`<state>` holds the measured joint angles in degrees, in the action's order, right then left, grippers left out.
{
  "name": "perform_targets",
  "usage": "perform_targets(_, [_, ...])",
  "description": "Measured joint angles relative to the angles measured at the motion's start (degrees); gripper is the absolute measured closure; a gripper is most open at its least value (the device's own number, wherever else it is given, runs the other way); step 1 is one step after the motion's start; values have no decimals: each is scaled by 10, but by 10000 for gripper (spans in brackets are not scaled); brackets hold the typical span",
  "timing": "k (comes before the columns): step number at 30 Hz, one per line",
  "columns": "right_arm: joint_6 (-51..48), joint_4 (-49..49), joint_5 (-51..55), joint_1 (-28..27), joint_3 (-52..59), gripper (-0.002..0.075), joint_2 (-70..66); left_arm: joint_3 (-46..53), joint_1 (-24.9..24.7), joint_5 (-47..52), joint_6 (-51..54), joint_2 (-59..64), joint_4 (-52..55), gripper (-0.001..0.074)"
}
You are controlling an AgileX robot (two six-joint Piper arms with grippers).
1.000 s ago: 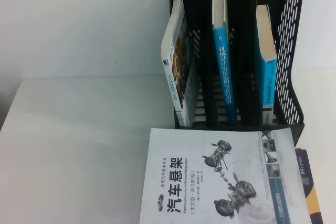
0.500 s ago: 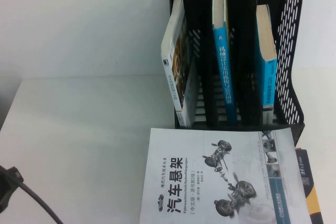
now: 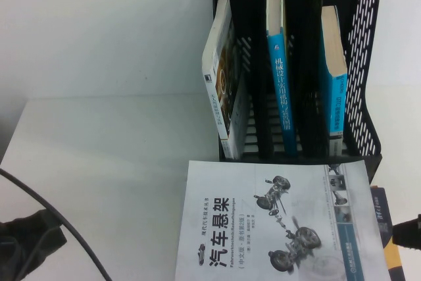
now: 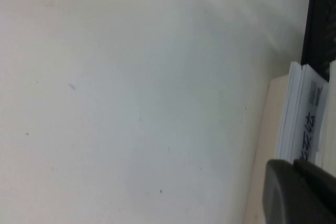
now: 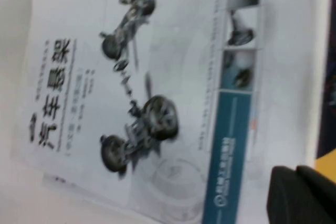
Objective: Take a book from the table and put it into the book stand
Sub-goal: Push book with right arm
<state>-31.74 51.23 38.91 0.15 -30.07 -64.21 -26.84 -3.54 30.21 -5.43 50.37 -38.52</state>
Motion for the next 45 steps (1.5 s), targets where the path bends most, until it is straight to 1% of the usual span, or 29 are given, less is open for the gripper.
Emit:
perform_targets(3, [-61,43,39,0,-11,728,-31,0,0,8,54,13,-24,738])
perform_targets(5, [-76,58,49,0,-20,728,-46,0,0,21,108,18,-46,738])
perform_targets(9, [-89,69,52,0,-44,728,-64,0,0,47,197,25,-96,738])
perform_targets(16, [-95,70,51,0,-65,728,-75,-2,0,93,303,69,-163,738])
perform_targets(19, [-97,53,43,0,-66,728,-86,-4,0,104,338,99,-207,738])
perform_targets(23, [-76,-4,15,0,-66,728,-98,-6,0,105,368,148,-279,733])
perform_targets(25, [-68,-24,6,0,-66,728,-102,-12,0,110,389,170,-315,702])
perform_targets(27, [-64,-39,-1,0,-66,728,-109,-24,0,126,429,193,-363,627])
perform_targets(30, [-61,-53,-9,0,-71,728,-127,-43,0,176,500,223,-426,503])
perform_targets(32, [-60,-56,-13,0,-72,728,-141,-58,0,204,520,243,-465,450])
perform_targets(36, [-60,-57,-14,1,-75,728,-174,-72,0,220,532,279,-506,424])
perform_targets(40, [-60,-57,-14,8,-76,728,-197,-73,0,219,534,306,-513,421])
perform_targets(45, [-60,-51,-26,31,-81,728,-206,-73,0,216,536,345,-521,421])
